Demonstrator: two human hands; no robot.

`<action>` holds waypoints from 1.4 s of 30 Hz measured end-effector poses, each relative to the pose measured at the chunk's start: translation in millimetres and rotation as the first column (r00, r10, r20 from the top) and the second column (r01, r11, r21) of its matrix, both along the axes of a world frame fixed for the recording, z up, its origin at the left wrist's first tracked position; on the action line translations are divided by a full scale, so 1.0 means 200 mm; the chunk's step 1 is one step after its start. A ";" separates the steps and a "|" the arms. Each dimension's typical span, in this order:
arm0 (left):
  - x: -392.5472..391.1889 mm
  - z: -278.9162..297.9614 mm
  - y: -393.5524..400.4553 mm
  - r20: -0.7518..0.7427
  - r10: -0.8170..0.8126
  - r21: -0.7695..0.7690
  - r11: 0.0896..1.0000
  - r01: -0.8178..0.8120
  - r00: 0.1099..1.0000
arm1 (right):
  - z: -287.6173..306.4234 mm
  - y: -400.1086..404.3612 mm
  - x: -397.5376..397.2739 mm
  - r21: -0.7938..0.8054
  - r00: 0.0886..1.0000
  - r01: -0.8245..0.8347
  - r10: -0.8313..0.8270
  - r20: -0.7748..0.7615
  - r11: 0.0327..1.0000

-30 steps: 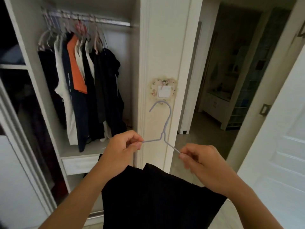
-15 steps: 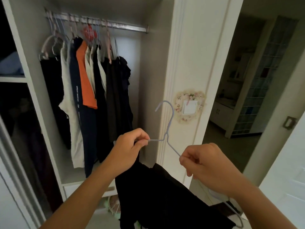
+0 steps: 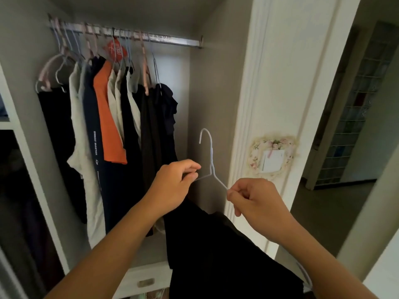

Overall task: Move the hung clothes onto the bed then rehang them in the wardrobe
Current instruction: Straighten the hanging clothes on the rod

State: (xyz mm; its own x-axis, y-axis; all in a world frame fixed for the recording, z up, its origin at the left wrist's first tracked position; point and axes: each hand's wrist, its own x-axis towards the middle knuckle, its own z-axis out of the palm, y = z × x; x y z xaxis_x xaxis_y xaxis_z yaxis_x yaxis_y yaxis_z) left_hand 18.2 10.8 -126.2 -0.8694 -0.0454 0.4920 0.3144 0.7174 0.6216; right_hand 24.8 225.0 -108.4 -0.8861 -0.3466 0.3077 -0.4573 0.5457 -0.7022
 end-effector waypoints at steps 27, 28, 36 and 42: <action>-0.95 0.56 -0.62 -0.388 0.111 -0.772 0.503 -0.389 0.915 | 0.59 -0.88 -1.12 -0.079 0.840 0.349 -0.349 -0.415 0.934; -0.97 0.58 -0.63 -0.400 0.093 -0.784 0.480 -0.393 0.912 | 0.62 -0.90 -1.15 -0.071 0.834 0.359 -0.354 -0.423 0.931; -1.11 0.64 -0.79 -0.519 0.073 -0.712 0.514 -0.478 0.851 | 0.85 -1.12 -1.37 0.007 0.821 0.331 -0.284 -0.496 0.944; -1.09 0.70 -0.83 -0.594 0.050 -0.649 0.560 -0.515 0.803 | 1.02 -1.32 -1.54 0.031 0.811 0.301 -0.238 -0.534 0.953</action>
State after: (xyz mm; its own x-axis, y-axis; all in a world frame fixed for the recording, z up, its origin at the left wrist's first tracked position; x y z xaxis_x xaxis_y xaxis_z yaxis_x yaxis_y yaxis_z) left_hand -199.9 -155.8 14.4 -0.5269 0.3379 0.7798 0.0698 0.9317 -0.3566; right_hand -282.3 -39.7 96.4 -0.6686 -0.1763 0.7224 -0.5591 0.7597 -0.3321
